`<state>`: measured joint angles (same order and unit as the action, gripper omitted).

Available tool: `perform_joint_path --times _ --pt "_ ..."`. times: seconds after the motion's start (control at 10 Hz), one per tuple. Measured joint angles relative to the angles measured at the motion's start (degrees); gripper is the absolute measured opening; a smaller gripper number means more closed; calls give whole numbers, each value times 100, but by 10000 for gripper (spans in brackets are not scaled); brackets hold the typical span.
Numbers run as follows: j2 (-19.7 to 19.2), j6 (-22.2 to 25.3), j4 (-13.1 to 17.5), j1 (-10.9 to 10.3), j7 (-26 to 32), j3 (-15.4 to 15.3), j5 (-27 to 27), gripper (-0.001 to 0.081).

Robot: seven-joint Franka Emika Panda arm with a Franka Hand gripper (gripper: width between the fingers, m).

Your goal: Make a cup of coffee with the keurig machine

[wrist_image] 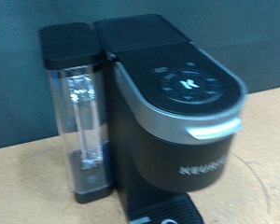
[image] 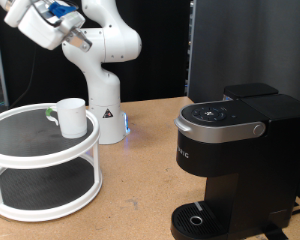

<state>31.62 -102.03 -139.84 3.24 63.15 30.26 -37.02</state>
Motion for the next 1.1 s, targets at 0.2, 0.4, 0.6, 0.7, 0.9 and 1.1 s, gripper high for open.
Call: perform_joint_path --times 0.2,0.4,0.6,0.7,0.9,1.1 --pt "86 209 -17 186 114 226 149 2" --pt "122 786 94 310 463 582 503 2" --pt "184 1122 193 402 669 822 703 2" --pt "173 1100 183 401 661 809 703 2" --pt "114 1136 206 401 702 872 759 2" --pt "11 1359 337 402 835 1092 896 2"
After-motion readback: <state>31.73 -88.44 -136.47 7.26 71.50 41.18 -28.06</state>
